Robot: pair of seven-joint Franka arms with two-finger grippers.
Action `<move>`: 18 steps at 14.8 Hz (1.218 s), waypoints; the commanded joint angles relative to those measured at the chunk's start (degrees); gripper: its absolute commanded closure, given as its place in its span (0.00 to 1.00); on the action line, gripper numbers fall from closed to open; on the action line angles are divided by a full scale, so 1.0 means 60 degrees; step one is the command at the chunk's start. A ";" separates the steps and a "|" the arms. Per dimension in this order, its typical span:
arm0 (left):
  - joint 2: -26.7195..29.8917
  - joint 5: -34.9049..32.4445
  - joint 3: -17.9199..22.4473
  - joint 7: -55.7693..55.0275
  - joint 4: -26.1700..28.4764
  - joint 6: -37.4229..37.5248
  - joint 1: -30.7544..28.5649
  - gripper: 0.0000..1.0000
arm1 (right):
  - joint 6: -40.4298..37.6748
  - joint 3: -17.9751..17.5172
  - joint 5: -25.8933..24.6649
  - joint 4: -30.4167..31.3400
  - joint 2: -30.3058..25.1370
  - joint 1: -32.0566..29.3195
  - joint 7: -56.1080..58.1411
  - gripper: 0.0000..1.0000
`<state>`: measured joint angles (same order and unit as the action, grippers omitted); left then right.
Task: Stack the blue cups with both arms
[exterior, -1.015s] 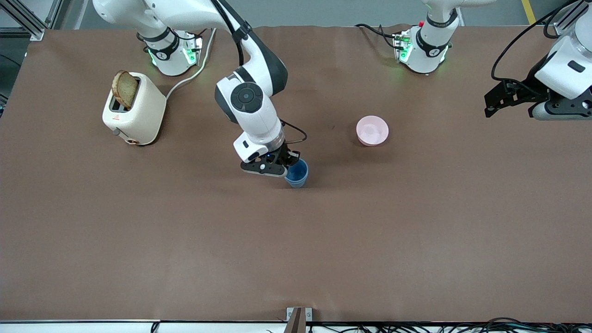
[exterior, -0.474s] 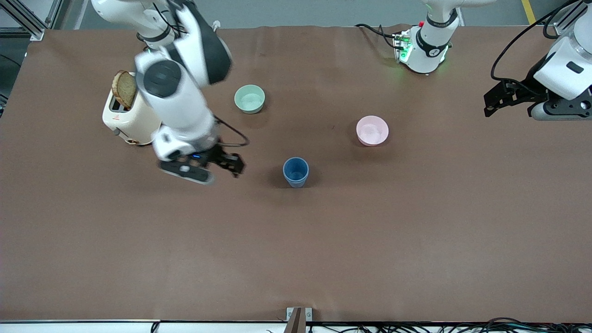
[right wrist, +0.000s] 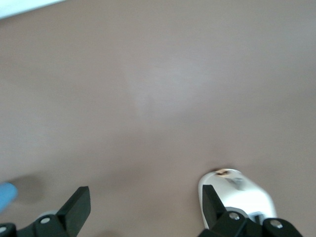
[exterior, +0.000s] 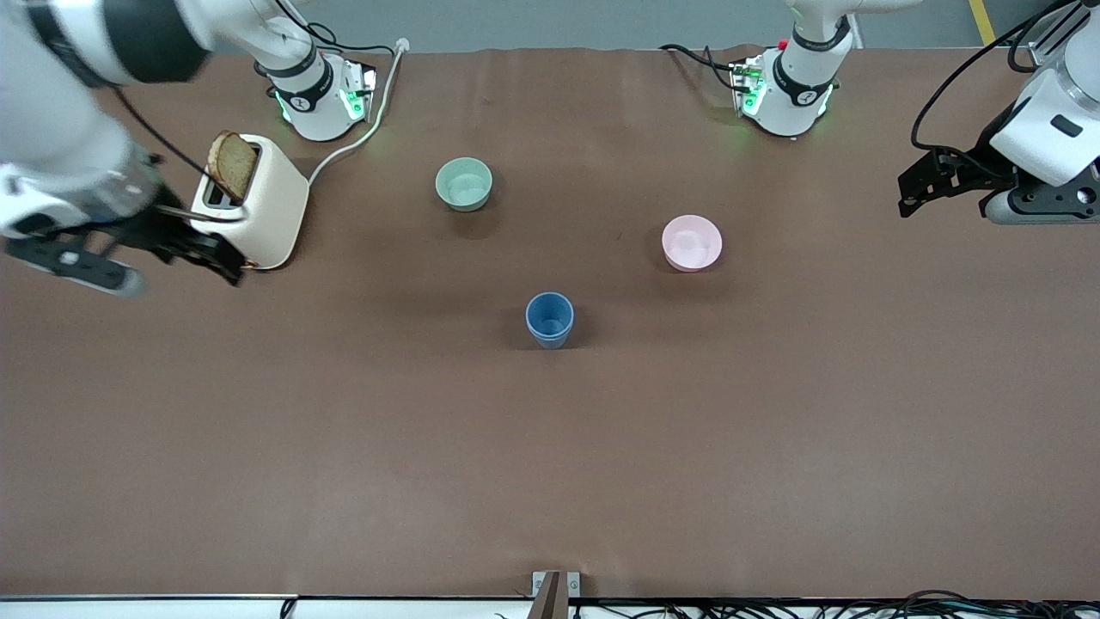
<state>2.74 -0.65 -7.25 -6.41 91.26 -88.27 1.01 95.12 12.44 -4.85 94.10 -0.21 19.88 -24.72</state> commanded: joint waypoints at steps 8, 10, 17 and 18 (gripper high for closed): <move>-0.0105 -0.0038 -0.0036 0.0146 -0.0371 0.0181 -0.0036 0.00 | -0.2022 -0.0154 -0.0042 -0.1043 -0.1094 -0.3093 0.4221 0.00; -0.0105 -0.0038 -0.0051 0.0146 -0.0371 0.0239 -0.0050 0.00 | -0.2535 -0.0154 0.0002 -0.1836 -0.0700 -0.3313 0.4411 0.00; -0.0105 -0.0038 -0.0051 0.0146 -0.0371 0.0283 -0.0036 0.00 | -0.2933 -0.0198 0.0456 -0.2250 -0.0244 -0.3563 0.4485 0.00; -0.0105 -0.0038 -0.0065 0.0146 -0.0415 0.0356 -0.0036 0.00 | -0.2904 -0.0213 0.0442 -0.2250 -0.0229 -0.3577 0.4500 0.00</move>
<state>2.49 -0.65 -7.30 -6.41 90.25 -87.77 1.01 78.77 12.01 -2.93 82.01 -1.98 -0.53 1.46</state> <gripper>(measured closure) 0.000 0.000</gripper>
